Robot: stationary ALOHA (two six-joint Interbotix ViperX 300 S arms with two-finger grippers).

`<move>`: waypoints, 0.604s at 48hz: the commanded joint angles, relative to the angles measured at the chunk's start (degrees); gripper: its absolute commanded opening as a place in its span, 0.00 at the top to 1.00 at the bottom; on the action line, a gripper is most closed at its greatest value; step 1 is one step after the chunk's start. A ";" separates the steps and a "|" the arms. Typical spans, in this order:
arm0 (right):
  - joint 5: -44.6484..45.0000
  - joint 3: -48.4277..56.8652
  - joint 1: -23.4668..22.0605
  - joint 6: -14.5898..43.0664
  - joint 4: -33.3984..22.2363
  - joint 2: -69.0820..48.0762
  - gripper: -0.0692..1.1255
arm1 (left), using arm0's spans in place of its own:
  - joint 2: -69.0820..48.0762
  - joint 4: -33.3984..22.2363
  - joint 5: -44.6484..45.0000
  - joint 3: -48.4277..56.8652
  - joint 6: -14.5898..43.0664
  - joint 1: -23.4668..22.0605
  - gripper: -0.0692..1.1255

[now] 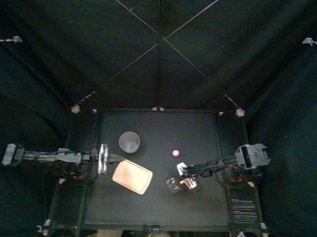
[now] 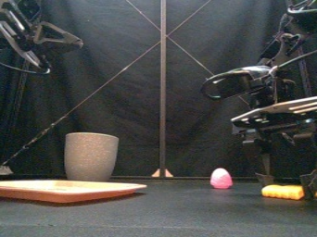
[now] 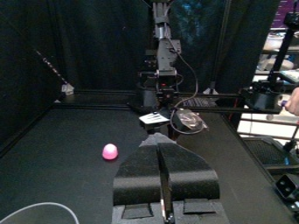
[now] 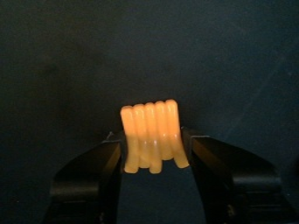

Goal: Pick the fries then place it on the pink plate
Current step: Place fries on the pink plate

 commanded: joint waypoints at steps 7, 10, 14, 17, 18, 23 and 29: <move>-0.09 -1.93 -0.26 0.70 0.00 0.18 0.46 | 0.26 -0.53 -0.53 -0.70 -0.09 -0.18 0.95; -0.09 -2.90 -0.44 0.97 0.00 0.18 0.46 | 0.26 -0.53 -0.62 -0.70 -0.09 -0.18 0.95; -0.09 -5.45 -0.53 1.23 0.53 -0.09 0.46 | 0.26 -0.53 -0.62 -0.70 -0.09 -0.18 0.95; -0.35 -8.00 -0.53 1.32 1.14 0.00 0.46 | 0.26 -0.62 -0.53 -0.70 0.00 -0.18 0.95; -0.53 -9.49 -0.53 1.32 1.76 0.09 0.46 | 0.26 -0.53 -0.53 -0.70 0.00 -0.18 0.95; -1.76 -14.15 -0.70 1.41 3.96 0.70 0.46 | 0.26 -0.62 -0.53 -0.70 0.00 0.18 0.95; -5.80 -19.42 -2.02 1.41 5.36 3.25 0.46 | 0.26 -0.70 -0.44 -0.62 0.09 1.14 0.95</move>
